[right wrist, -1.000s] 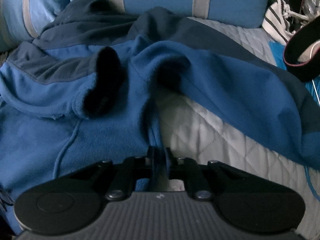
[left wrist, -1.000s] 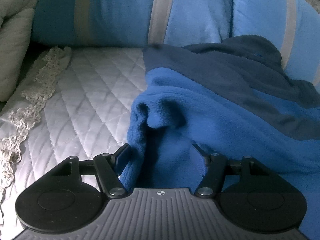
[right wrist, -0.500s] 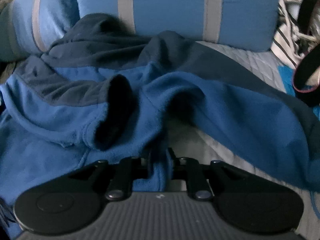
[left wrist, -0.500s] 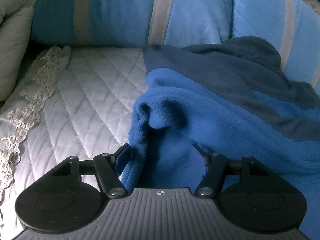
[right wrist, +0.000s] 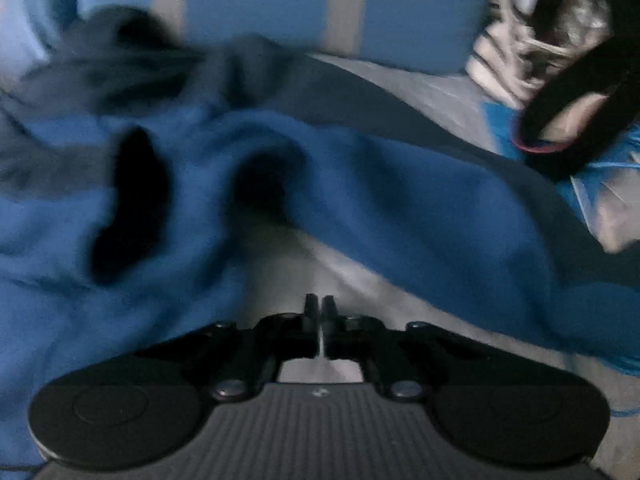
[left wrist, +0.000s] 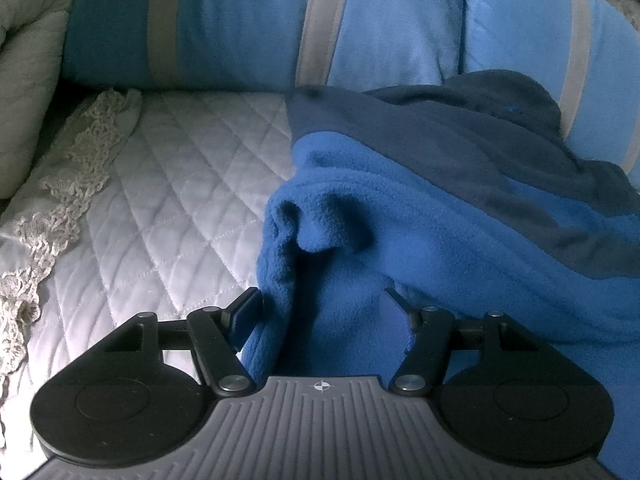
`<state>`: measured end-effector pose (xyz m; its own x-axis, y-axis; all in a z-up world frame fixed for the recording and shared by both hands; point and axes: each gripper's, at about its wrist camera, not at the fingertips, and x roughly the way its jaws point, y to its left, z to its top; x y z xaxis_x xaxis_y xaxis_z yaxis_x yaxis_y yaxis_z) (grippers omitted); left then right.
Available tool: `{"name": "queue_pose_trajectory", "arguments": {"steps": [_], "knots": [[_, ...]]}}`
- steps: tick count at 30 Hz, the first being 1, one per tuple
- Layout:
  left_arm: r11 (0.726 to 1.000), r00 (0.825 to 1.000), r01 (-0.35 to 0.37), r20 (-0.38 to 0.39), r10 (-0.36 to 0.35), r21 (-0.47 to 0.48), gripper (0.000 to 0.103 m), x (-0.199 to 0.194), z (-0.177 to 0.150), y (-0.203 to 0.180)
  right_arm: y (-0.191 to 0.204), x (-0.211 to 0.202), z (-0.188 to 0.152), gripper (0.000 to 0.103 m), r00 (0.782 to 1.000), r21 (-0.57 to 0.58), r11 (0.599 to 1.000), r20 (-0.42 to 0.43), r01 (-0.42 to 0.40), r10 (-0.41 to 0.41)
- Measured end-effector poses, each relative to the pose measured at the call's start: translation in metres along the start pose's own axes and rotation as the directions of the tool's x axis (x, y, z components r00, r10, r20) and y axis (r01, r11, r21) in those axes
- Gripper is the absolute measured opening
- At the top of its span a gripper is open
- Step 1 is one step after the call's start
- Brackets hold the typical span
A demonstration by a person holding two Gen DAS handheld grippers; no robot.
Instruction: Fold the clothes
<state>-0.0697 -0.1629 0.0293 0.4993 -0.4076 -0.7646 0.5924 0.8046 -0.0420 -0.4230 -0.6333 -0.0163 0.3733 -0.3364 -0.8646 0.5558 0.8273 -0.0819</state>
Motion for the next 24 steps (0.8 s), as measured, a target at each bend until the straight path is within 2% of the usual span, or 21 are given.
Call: {"name": "queue_pose_trajectory", "arguments": {"steps": [2, 3, 6, 8, 9, 12, 19, 21, 22, 24], "knots": [[1.0, 1.0, 0.005, 0.002, -0.005, -0.005, 0.064, -0.001, 0.001, 0.0, -0.02, 0.002, -0.002, 0.006, 0.998, 0.092, 0.994, -0.01, -0.06, 0.061], [1.0, 1.0, 0.007, 0.004, -0.007, -0.01, 0.065, -0.001, 0.001, 0.0, -0.027, -0.001, -0.001, 0.003, 0.998, 0.12, 0.99, 0.01, -0.068, 0.068], [1.0, 1.0, 0.009, 0.007, -0.009, -0.018, 0.065, -0.001, 0.003, -0.002, -0.035, -0.015, 0.0, 0.008, 0.987, 0.165, 0.977, 0.111, -0.135, 0.118], [1.0, 1.0, 0.008, 0.009, -0.008, -0.011, 0.065, -0.001, 0.003, -0.004, -0.035, -0.019, 0.002, 0.037, 0.969, 0.183, 0.958, 0.151, -0.221, 0.195], [1.0, 1.0, 0.007, 0.011, -0.007, -0.003, 0.065, -0.001, 0.002, -0.004, -0.032, -0.019, 0.004, 0.039, 0.96, 0.186, 0.948, 0.163, -0.258, 0.229], [1.0, 1.0, 0.005, 0.012, -0.006, 0.014, 0.065, -0.001, 0.0, -0.004, -0.02, -0.016, 0.012, 0.039, 0.943, 0.166, 0.936, 0.182, -0.31, 0.28], [1.0, 1.0, -0.005, -0.003, 0.005, -0.007, 0.065, 0.003, 0.0, 0.004, -0.011, -0.003, 0.029, 0.038, 0.918, 0.167, 0.92, 0.248, -0.354, 0.309], [1.0, 1.0, -0.006, -0.004, 0.006, -0.004, 0.065, 0.004, 0.0, 0.003, -0.008, 0.0, 0.033, 0.018, 0.916, 0.157, 0.922, 0.255, -0.355, 0.309], [1.0, 1.0, -0.005, -0.004, 0.005, -0.002, 0.065, 0.004, 0.0, 0.003, -0.005, 0.001, 0.035, 0.013, 0.915, 0.154, 0.921, 0.255, -0.357, 0.312], [1.0, 1.0, -0.007, -0.005, 0.007, 0.006, 0.065, 0.004, 0.0, 0.001, 0.001, 0.002, 0.039, 0.012, 0.914, 0.136, 0.925, 0.255, -0.356, 0.315]]}}
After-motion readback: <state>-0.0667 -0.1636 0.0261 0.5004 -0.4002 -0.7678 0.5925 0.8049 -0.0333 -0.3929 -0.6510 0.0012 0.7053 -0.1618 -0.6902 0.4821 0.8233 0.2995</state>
